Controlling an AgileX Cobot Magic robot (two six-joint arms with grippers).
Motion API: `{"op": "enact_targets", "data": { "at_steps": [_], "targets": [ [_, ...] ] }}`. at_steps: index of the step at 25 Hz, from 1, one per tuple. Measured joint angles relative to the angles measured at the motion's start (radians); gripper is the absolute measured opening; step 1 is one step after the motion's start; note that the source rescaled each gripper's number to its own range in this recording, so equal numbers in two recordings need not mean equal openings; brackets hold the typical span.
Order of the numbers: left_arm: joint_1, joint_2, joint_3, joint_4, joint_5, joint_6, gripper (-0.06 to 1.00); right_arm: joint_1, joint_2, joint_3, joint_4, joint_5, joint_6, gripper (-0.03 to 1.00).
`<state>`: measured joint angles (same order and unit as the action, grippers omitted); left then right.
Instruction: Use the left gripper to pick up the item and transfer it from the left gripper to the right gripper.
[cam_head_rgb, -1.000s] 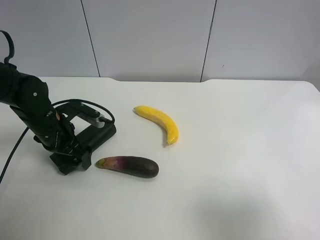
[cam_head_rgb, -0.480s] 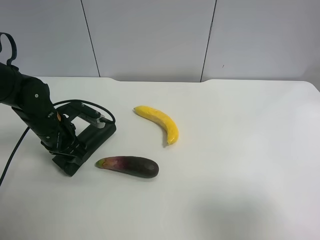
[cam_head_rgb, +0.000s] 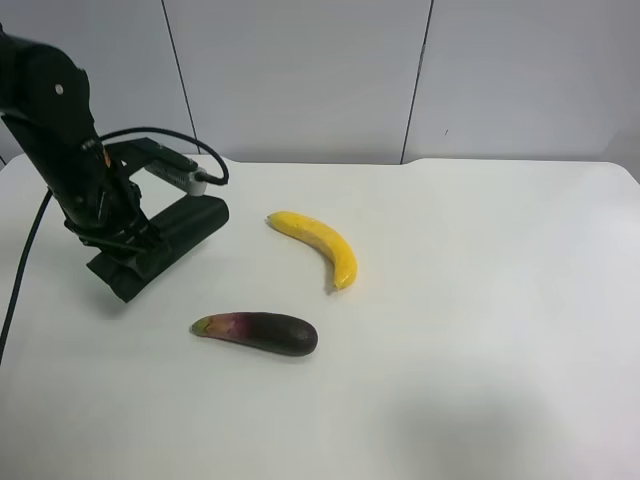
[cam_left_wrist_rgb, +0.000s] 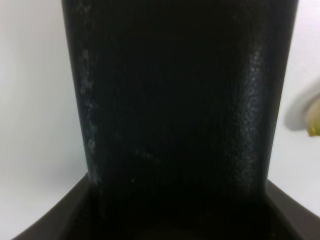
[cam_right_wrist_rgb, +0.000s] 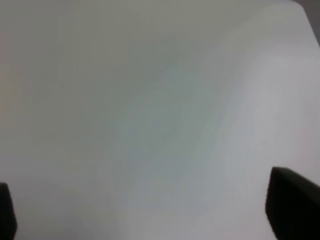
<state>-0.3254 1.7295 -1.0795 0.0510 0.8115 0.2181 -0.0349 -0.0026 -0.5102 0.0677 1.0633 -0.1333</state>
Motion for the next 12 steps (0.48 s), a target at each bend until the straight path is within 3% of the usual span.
{"op": "enact_targets", "data": {
  "at_steps": [6,12],
  "targets": [
    [0.0,-0.075,-0.102,-0.009,0.132,0.001,0.1,0.0,0.0,0.0,0.0,0.0,0.0,1.0],
    [0.0,-0.144,-0.104,-0.103,0.212,0.049,0.08,0.0,0.0,0.0,0.0,0.0,0.0,1.0]
  ]
}}
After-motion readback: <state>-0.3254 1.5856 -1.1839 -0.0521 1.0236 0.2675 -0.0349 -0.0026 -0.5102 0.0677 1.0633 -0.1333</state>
